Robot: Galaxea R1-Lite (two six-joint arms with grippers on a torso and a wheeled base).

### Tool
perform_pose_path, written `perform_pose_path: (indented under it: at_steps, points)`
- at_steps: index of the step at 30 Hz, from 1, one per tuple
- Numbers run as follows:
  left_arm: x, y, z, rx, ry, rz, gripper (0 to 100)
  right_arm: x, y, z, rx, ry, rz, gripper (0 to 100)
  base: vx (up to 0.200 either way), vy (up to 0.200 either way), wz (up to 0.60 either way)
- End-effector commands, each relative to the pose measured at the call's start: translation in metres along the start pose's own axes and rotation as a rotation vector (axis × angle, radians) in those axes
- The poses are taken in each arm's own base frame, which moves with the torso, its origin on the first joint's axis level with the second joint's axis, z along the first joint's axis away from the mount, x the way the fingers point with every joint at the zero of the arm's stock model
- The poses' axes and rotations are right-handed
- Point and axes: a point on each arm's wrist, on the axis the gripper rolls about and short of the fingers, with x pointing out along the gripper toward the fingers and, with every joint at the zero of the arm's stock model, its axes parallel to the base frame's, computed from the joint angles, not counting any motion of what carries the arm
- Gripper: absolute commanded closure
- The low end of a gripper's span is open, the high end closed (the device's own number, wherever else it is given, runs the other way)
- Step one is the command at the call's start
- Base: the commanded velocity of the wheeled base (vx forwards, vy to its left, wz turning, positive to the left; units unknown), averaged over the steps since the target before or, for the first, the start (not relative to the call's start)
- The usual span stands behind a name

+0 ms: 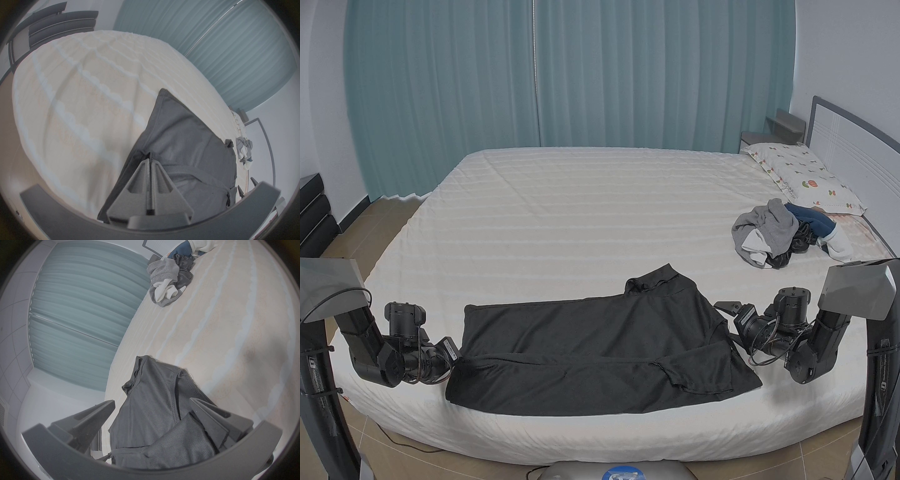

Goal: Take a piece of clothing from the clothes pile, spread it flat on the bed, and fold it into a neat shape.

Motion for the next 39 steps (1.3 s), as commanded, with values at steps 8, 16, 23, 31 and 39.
perform_pose_path:
  at_steps: [8,16,23,31,39]
  points:
    - [-0.036,-0.028,0.003,0.033,0.022,0.022,100,0.000,0.000,0.000,0.000,0.001,0.001,0,0.000,0.000,0.00]
    - [-0.066,-0.046,0.006,0.046,0.061,0.074,100,0.000,0.000,0.000,0.000,0.001,0.001,0,0.000,0.000,0.00]
    - [-0.088,-0.059,0.014,0.032,0.113,0.107,100,0.000,0.000,0.000,0.000,0.001,-0.001,0,0.000,0.000,0.00]
    - [-0.095,-0.068,0.018,-0.008,0.187,0.142,100,0.000,0.000,0.000,0.000,0.002,0.000,0,0.000,0.000,0.00]
    - [-0.043,-0.043,0.026,-0.075,0.255,0.231,100,0.000,0.000,-0.001,0.000,0.001,-0.002,0,0.000,0.000,0.00]
